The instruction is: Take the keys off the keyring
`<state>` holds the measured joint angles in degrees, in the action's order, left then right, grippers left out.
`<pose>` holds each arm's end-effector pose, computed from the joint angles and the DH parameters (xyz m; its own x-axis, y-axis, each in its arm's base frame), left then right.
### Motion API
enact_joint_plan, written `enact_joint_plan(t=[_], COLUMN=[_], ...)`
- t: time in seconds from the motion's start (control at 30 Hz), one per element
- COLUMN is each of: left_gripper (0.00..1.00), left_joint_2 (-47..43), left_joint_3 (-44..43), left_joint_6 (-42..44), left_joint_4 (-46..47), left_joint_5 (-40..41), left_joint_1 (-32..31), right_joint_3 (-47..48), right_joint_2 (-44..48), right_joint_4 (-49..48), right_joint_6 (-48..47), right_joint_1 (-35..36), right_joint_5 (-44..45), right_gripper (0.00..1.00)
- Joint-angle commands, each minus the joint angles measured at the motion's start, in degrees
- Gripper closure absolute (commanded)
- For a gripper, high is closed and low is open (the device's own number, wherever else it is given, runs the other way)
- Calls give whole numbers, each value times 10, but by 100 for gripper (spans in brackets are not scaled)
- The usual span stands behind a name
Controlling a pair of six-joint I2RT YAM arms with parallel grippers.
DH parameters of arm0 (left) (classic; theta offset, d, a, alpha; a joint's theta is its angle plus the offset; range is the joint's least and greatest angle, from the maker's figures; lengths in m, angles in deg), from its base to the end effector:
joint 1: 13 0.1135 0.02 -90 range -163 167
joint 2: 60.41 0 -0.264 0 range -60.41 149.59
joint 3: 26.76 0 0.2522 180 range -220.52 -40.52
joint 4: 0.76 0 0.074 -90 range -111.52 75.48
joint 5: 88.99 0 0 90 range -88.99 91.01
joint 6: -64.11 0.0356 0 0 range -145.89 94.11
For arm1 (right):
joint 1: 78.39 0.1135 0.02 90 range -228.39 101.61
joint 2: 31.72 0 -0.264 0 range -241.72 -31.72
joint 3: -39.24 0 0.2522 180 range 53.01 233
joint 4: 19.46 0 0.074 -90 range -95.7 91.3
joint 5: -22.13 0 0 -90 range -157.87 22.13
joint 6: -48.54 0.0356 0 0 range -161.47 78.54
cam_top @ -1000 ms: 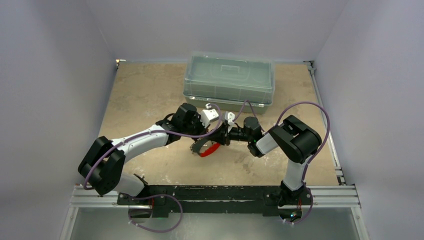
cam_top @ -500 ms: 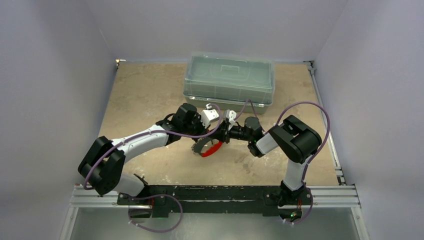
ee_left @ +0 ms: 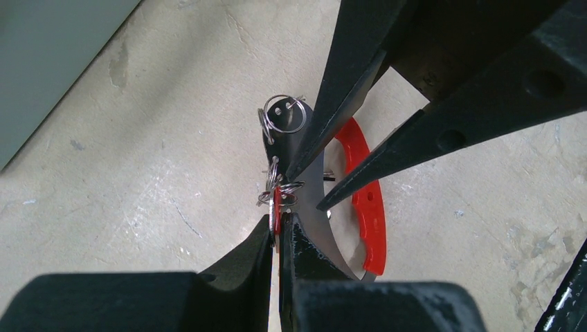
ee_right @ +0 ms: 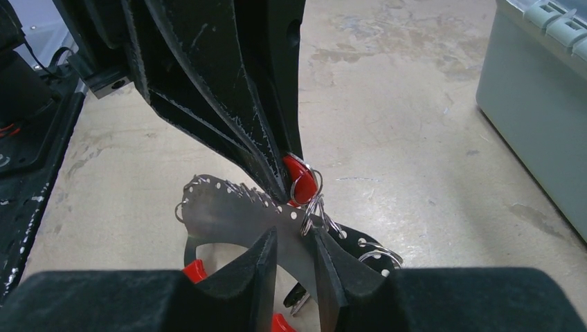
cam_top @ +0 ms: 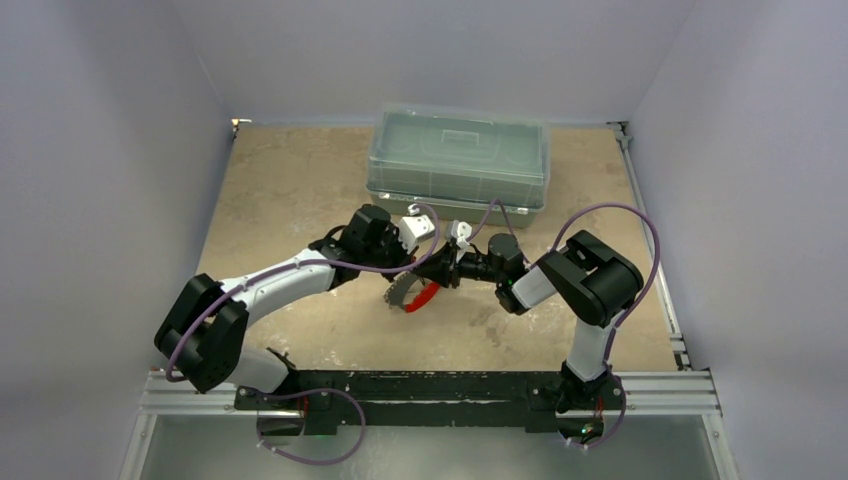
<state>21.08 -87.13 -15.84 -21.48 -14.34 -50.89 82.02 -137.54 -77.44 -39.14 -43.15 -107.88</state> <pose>0.2285 -0.1898 0.2115 -0.3878 0.5151 -0.7644 0.8283 0.5586 -0.0439 0.2377 0.1959 0.1338 -0.1110 -0.0405 -0.9930 -0.9613 0.2579 0.0970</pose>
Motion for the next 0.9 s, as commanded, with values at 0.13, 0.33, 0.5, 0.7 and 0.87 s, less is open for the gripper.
enact_joint_plan(t=[0.13, 0.33, 0.5, 0.7, 0.87], left_gripper=[100, 100, 100, 100, 100], left_joint_2=[-22, -21, -21, -21, -23], left_joint_3=[1, 2, 2, 2, -3], left_joint_6=[-7, -8, -5, 8, 40], left_joint_4=[24, 24, 23, 20, 13], left_joint_5=[-25, -30, -31, -26, -24], left_joint_1=[4, 4, 4, 4, 2], right_joint_3=[3, 7, 4, -1, 8], right_joint_2=[1, -5, -1, 12, 22], right_joint_4=[-23, -37, -39, -30, 13], right_joint_6=[-8, -2, -1, -4, 1], right_joint_1=[2, 3, 2, 2, 1], right_joint_5=[-3, -2, -9, -21, -31], right_gripper=[71, 76, 93, 100, 100])
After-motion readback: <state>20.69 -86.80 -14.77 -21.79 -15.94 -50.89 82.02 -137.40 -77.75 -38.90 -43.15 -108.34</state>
